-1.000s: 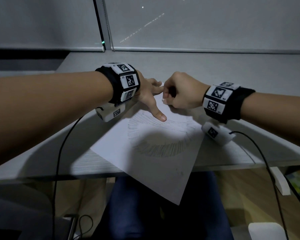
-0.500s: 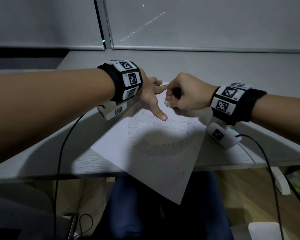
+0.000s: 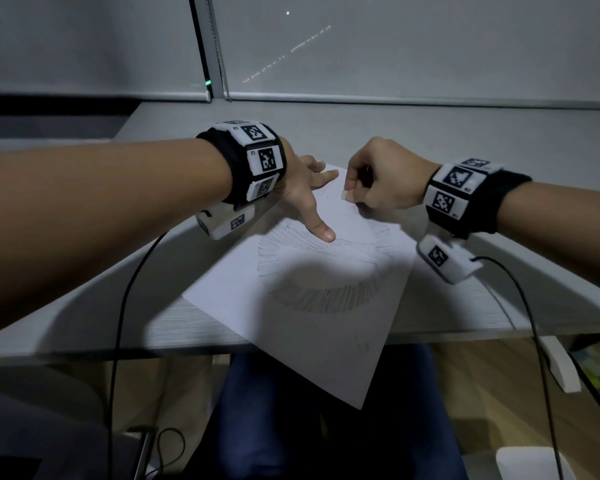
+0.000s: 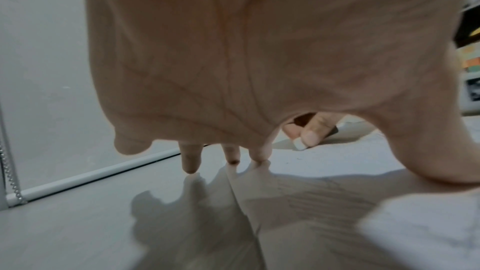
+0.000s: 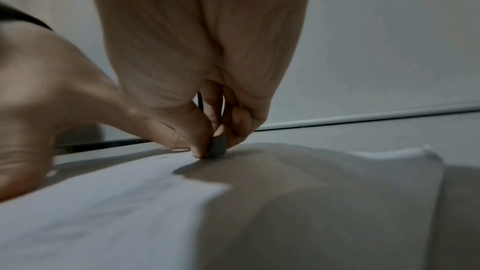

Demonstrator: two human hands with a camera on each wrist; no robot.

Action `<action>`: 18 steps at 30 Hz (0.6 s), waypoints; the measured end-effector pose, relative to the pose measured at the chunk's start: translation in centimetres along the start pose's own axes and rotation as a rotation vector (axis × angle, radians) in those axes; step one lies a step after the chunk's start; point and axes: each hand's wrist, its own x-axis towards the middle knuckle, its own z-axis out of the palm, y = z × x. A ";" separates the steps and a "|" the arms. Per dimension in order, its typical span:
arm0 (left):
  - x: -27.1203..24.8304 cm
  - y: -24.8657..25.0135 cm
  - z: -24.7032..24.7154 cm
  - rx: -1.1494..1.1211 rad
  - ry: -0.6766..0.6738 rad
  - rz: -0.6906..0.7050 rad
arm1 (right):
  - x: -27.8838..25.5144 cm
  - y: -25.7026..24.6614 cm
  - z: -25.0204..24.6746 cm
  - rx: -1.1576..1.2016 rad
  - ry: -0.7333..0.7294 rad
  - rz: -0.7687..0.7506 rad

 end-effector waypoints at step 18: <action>-1.0 -0.5 -1.0 -0.115 0.159 0.206 | 1.0 1.0 -0.7 0.043 0.076 0.045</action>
